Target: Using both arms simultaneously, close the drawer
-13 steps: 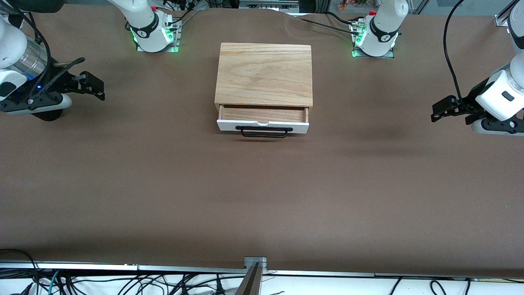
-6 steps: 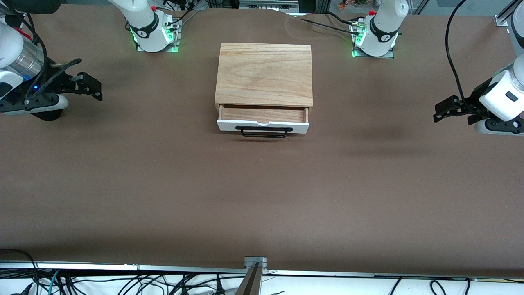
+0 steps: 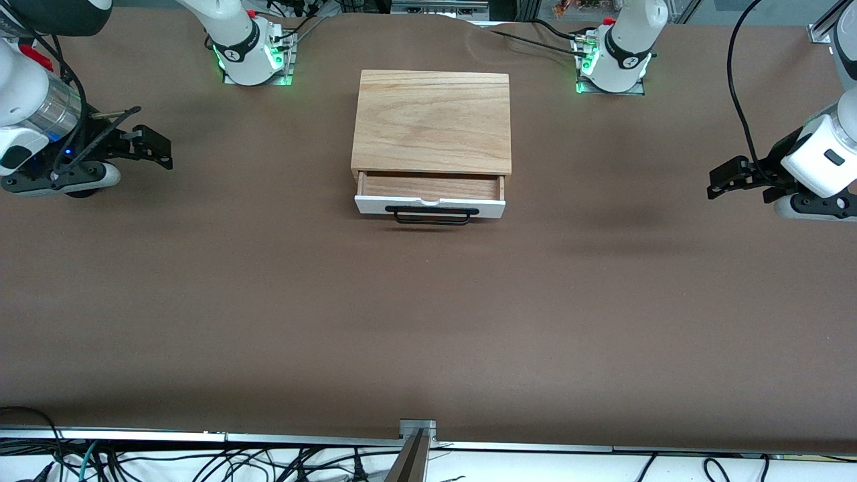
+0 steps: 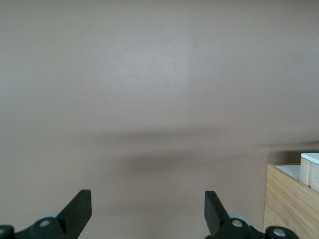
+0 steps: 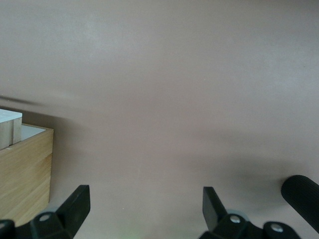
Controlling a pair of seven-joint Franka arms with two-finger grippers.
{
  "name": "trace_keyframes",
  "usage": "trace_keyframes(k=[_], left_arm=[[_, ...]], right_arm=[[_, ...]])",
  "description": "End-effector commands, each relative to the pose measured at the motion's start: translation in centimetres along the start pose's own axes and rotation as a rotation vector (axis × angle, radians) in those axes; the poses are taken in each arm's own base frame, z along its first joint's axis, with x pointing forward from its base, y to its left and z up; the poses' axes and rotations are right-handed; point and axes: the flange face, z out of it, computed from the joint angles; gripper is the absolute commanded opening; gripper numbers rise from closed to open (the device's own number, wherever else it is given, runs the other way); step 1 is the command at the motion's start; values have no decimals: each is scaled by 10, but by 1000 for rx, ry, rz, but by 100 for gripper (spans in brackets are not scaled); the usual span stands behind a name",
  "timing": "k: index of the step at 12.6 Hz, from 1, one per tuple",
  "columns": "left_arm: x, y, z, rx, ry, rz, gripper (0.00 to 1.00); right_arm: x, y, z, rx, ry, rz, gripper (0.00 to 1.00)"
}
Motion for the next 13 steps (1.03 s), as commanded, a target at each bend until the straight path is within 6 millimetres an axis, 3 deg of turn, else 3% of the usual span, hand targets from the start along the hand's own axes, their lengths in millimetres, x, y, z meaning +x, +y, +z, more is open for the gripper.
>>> trace_keyframes(k=[1,13], left_arm=[[-2,1,-4,-2,-3,6,100],[-2,7,-3,-2,-9,15,100]], right_arm=[[-1,1,-8,-3,9,3,100],[-5,-8,-3,-1,-29,32,100]])
